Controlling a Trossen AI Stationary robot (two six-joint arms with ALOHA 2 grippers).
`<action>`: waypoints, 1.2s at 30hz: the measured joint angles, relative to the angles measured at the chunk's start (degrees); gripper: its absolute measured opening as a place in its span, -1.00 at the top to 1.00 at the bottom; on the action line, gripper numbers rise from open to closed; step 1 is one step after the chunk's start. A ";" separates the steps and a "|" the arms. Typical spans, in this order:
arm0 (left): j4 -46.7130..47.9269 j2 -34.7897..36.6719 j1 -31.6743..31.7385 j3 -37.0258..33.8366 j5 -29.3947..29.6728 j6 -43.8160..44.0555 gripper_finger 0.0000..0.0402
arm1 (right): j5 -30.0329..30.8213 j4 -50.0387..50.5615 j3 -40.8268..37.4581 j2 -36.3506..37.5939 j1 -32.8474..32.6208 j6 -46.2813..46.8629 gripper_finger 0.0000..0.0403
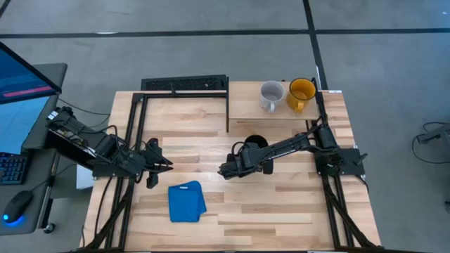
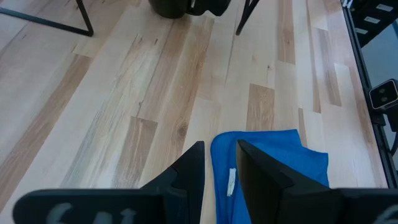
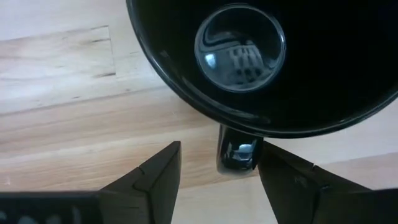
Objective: Stack small to large cups/mugs on shelf
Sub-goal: Put the black mug on the shelf
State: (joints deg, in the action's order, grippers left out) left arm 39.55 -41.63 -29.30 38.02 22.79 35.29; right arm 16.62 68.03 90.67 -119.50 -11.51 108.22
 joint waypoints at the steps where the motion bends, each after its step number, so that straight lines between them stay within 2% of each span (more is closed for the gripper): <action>1: 0.00 0.00 0.00 0.00 0.00 0.00 0.59 | -0.09 0.02 0.00 0.00 0.02 -0.12 -0.14; 7: 0.00 0.00 0.00 0.00 0.02 0.07 0.59 | 0.18 0.04 0.00 0.00 0.02 -0.71 -0.14; 15: 0.00 0.00 0.00 0.00 0.02 0.09 0.59 | 0.21 -4.25 0.02 0.02 0.42 -7.99 -0.14; 24: 0.02 0.00 0.00 0.00 0.02 0.98 0.59 | 0.36 -3.23 0.04 0.02 0.73 6.12 -0.14; 30: 0.00 0.00 0.00 0.00 0.02 0.98 0.59 | 3.05 -0.56 0.07 0.02 0.60 11.79 -0.14; 36: 0.01 0.00 0.01 0.00 0.02 1.40 0.59 | 2.95 3.91 0.07 0.04 0.27 13.55 -0.14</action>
State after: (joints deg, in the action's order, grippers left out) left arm 39.56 -41.63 -29.29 38.02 22.81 36.69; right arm 19.57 71.94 90.74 -119.46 -11.23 121.77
